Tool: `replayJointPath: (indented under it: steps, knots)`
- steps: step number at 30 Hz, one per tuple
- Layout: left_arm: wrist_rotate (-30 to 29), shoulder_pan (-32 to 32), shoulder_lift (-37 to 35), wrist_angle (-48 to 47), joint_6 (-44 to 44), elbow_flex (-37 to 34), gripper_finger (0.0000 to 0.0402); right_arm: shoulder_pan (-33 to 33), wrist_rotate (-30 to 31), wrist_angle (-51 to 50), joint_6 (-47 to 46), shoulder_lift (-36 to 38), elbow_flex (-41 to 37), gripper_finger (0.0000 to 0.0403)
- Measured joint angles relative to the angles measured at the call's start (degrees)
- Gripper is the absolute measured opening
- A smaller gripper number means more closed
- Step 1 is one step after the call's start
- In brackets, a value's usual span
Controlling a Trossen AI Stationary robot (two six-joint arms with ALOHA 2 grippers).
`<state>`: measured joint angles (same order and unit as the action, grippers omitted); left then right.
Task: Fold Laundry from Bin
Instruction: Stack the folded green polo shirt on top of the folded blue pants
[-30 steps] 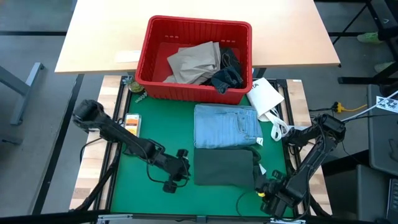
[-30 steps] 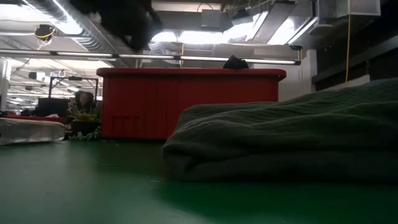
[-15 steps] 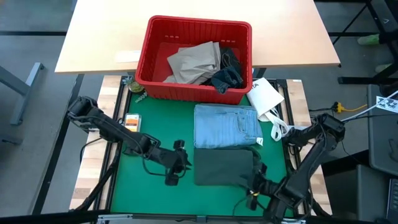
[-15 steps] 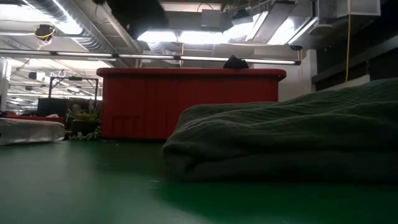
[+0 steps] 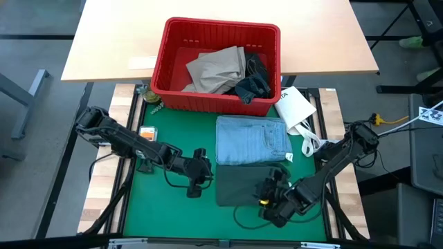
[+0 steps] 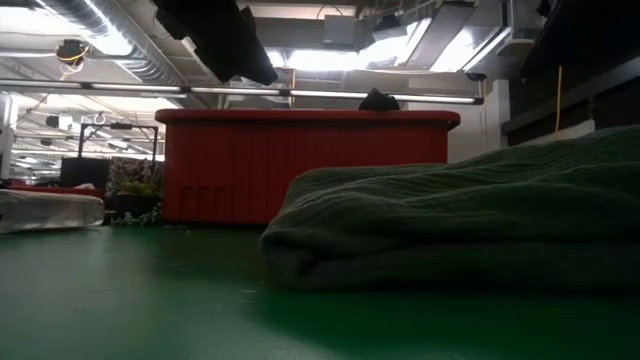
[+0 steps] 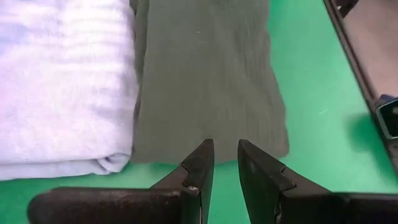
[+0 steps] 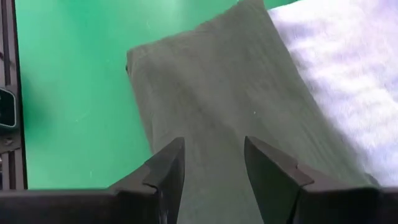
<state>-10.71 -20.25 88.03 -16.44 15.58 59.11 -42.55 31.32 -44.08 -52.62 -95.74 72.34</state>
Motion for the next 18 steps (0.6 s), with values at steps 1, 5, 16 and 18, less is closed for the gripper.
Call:
replayJointPath:
  steps: [1,5,16,18]
  knots:
    - [-0.68,0.0,0.0,0.0,-0.64,0.0,0.0069,0.43,0.04,0.58,0.62,0.0,0.0,0.0167]
    - [-3.49,0.15,0.0,0.02,-0.64,0.0,0.0069,2.09,0.19,2.18,4.54,0.0,0.0,0.0167]
    - [-4.25,0.26,0.48,0.23,-0.95,0.0,0.0069,3.19,0.4,3.36,11.32,-0.02,0.0,0.0167]
    - [-4.27,0.26,0.48,0.28,-1.16,0.0,0.0069,3.19,0.38,3.62,11.34,-0.03,0.0,0.0167]
